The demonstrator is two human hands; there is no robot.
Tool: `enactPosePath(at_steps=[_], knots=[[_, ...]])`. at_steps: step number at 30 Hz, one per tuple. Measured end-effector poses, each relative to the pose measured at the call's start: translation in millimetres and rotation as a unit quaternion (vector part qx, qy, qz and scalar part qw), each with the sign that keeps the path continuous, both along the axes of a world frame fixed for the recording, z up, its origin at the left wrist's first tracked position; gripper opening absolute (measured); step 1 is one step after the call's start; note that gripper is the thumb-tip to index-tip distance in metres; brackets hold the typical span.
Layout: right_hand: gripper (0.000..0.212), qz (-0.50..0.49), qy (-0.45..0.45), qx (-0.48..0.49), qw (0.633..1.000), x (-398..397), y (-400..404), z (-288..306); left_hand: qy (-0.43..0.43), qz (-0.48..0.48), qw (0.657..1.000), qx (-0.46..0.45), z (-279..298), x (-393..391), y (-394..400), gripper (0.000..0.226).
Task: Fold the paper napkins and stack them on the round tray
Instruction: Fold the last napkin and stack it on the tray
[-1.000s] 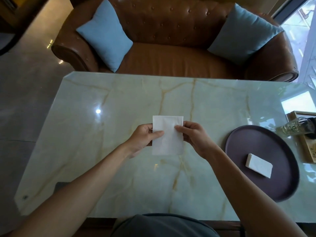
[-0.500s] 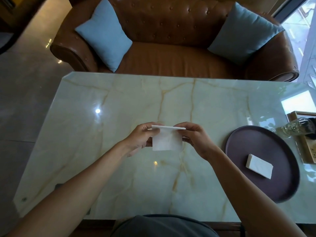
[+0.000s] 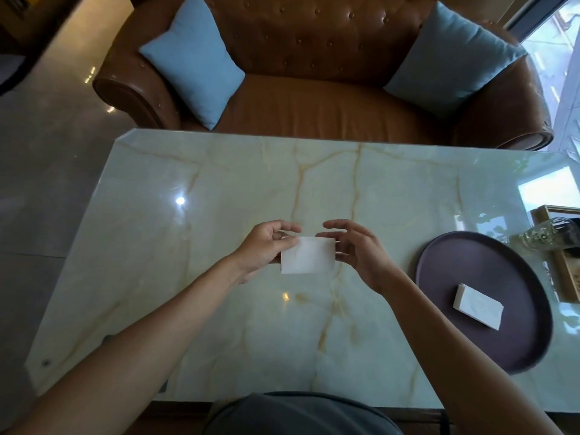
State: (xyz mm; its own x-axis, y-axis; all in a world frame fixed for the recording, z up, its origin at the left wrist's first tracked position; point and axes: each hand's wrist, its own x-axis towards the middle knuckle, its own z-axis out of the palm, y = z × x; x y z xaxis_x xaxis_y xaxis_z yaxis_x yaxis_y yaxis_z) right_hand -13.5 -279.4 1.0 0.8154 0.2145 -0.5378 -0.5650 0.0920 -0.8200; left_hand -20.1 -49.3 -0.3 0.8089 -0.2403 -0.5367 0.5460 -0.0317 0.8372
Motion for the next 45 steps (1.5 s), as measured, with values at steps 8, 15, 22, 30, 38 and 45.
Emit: enactPosePath(at_steps=[8, 15, 22, 30, 38, 45], knots=[[0.015, 0.167, -0.085, -0.176, 0.967, 3.1, 8.4, 5.8, -0.075, -0.046, 0.993, 0.078, 9.7, 2.5, 1.6, 0.020], [0.014, 0.205, -0.119, -0.244, 0.940, 7.6, 17.6, 23.0, -0.116, -0.121, 0.975, 0.147, 14.9, 6.8, 3.0, 0.018], [0.020, 0.219, -0.158, -0.293, 0.917, 6.4, 16.7, 31.9, -0.128, -0.109, 0.977, 0.132, 15.4, 2.7, 5.4, 0.016], [0.020, 0.086, -0.123, -0.242, 0.959, -8.2, -26.8, 17.2, -0.122, -0.125, 0.979, 0.105, 9.7, 8.0, 10.7, 0.016], [0.038, -0.023, 0.034, -0.026, 0.999, -62.8, -65.6, -8.0, -0.110, -0.191, 0.972, 0.076, 8.6, 12.7, -38.8, 0.020], [0.013, -0.105, 0.002, -0.013, 0.994, -86.6, -115.7, -22.3, -0.079, -0.194, 0.975, 0.068, -1.8, 11.7, -125.3, 0.021]])
